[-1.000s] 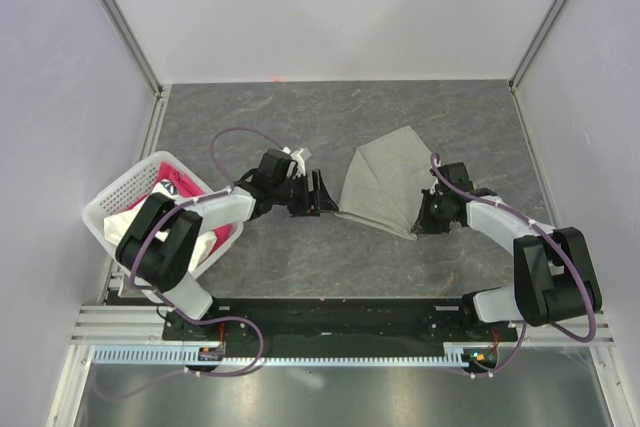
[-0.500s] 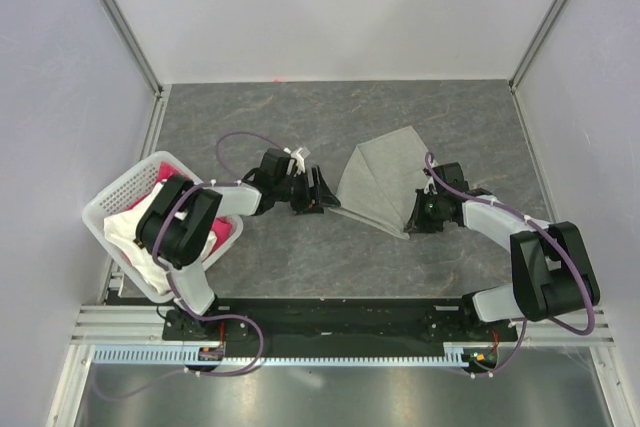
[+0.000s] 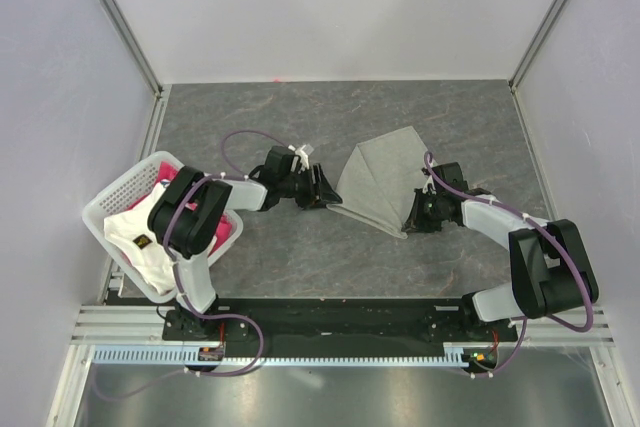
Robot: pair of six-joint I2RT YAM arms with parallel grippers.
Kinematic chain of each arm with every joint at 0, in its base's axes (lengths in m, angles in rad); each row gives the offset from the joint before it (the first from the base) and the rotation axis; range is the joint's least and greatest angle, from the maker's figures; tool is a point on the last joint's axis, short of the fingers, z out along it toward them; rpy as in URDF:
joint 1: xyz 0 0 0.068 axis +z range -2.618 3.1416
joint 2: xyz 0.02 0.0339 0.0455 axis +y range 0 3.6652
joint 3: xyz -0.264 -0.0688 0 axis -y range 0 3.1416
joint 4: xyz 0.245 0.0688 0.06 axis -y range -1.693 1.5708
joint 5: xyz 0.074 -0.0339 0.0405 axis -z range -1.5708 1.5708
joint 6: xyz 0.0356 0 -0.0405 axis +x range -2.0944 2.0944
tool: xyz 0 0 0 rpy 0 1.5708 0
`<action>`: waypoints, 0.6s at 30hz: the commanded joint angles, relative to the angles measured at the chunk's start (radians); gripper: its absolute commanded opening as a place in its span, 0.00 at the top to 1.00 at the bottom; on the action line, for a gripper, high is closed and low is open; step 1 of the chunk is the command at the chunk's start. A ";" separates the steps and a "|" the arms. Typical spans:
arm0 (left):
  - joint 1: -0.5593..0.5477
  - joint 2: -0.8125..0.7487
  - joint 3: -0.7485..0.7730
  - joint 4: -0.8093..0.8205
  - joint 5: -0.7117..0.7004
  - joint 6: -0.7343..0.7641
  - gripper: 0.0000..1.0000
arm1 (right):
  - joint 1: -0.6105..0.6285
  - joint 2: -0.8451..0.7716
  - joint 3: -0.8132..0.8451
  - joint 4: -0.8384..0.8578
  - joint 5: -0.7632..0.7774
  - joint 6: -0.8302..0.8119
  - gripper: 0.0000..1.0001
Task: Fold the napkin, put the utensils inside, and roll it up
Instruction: Roll the napkin with the utensil
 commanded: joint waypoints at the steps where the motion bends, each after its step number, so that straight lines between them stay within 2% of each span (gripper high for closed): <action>1: -0.002 0.047 0.028 -0.010 -0.043 0.006 0.42 | 0.012 0.044 -0.021 -0.036 0.047 -0.015 0.97; 5: -0.004 0.063 0.048 -0.015 -0.040 0.015 0.46 | 0.012 0.044 -0.021 -0.035 0.048 -0.014 0.97; 7: -0.005 0.072 0.060 -0.015 -0.029 0.017 0.57 | 0.013 0.046 -0.022 -0.033 0.048 -0.014 0.97; 8: -0.005 0.073 0.063 -0.015 -0.024 0.017 0.66 | 0.012 0.044 -0.021 -0.032 0.048 -0.014 0.97; 10: -0.007 0.075 0.066 -0.015 -0.014 0.014 0.74 | 0.012 0.043 -0.019 -0.033 0.050 -0.011 0.97; 11: -0.007 0.073 0.068 -0.018 -0.011 0.012 0.82 | 0.012 0.035 -0.018 -0.033 0.050 -0.009 0.94; 13: -0.008 0.064 0.068 -0.019 0.000 0.003 0.87 | 0.012 0.027 -0.003 -0.039 0.058 -0.014 0.87; 15: -0.007 0.057 0.069 -0.021 0.008 -0.009 0.96 | 0.012 0.012 0.020 -0.071 0.074 -0.023 0.72; 16: -0.007 0.050 0.071 -0.024 0.015 -0.014 0.97 | 0.013 0.004 0.046 -0.082 0.093 -0.035 0.65; 17: -0.007 0.040 0.072 -0.027 0.020 -0.019 0.98 | 0.018 -0.018 0.059 -0.092 0.114 -0.041 0.52; 18: -0.005 0.034 0.077 -0.036 0.023 -0.026 0.98 | 0.024 -0.032 0.089 -0.116 0.140 -0.046 0.47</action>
